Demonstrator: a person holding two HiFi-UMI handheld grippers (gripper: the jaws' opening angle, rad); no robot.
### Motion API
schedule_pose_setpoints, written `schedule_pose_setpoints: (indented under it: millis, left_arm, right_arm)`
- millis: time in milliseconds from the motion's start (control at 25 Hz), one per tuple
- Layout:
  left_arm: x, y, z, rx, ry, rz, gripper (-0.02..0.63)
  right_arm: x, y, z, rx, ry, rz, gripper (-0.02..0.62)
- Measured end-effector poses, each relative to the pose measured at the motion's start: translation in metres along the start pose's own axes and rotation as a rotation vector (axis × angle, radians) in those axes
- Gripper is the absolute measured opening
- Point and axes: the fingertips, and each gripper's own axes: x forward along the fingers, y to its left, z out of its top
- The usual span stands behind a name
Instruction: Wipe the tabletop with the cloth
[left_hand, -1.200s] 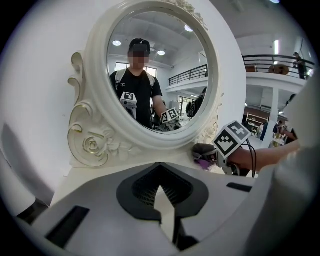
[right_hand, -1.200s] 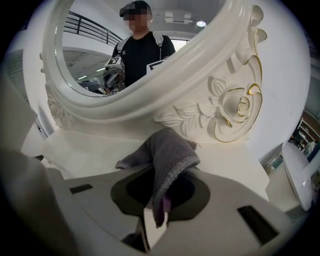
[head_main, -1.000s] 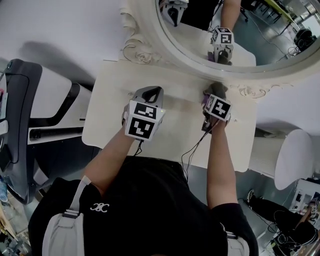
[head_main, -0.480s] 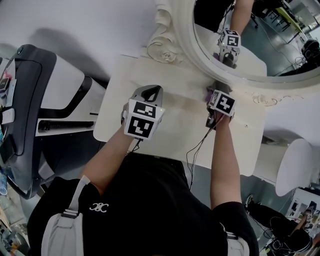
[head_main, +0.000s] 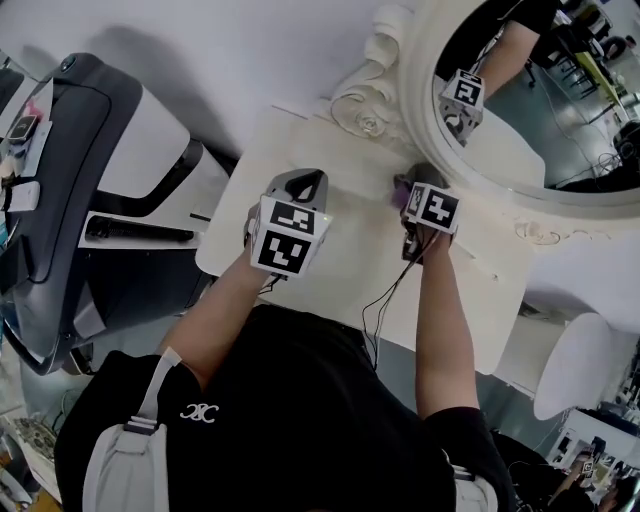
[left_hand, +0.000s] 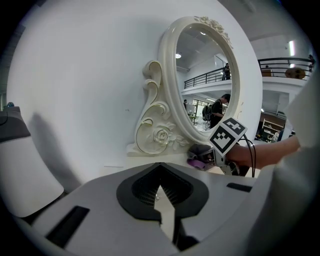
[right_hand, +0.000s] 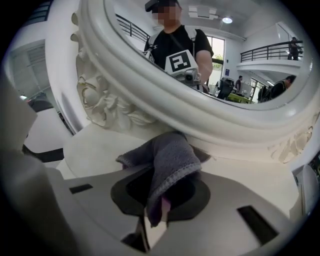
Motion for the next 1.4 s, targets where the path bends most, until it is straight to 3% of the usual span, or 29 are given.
schedule_pose_setpoints:
  millis: [280, 800, 1000, 1120, 1280, 1400]
  left_arm:
    - [-0.015, 0.031, -0.001, -0.045, -0.013, 0.072, -0.002]
    - [-0.046, 0.084, -0.021, -0.109, -0.023, 0.187, -0.002]
    - [-0.058, 0.103, -0.030, -0.136, -0.017, 0.233, -0.001]
    - [-0.071, 0.119, -0.036, -0.159, -0.018, 0.282, -0.002]
    - [-0.099, 0.147, -0.054, -0.209, -0.013, 0.367, 0.000]
    - [-0.128, 0.169, -0.070, -0.260, -0.011, 0.444, -0.001]
  right_arm:
    - [0.011, 0.082, 0.023, -0.101, -0.005, 0.073, 0.055]
    - [0.023, 0.183, 0.046, -0.243, -0.023, 0.174, 0.055]
    - [0.025, 0.238, 0.052, -0.317, -0.031, 0.273, 0.055]
    - [0.029, 0.274, 0.062, -0.364, -0.026, 0.314, 0.055]
    - [0.036, 0.353, 0.070, -0.480, -0.043, 0.451, 0.055]
    - [0.043, 0.391, 0.068, -0.527, -0.020, 0.439, 0.055]
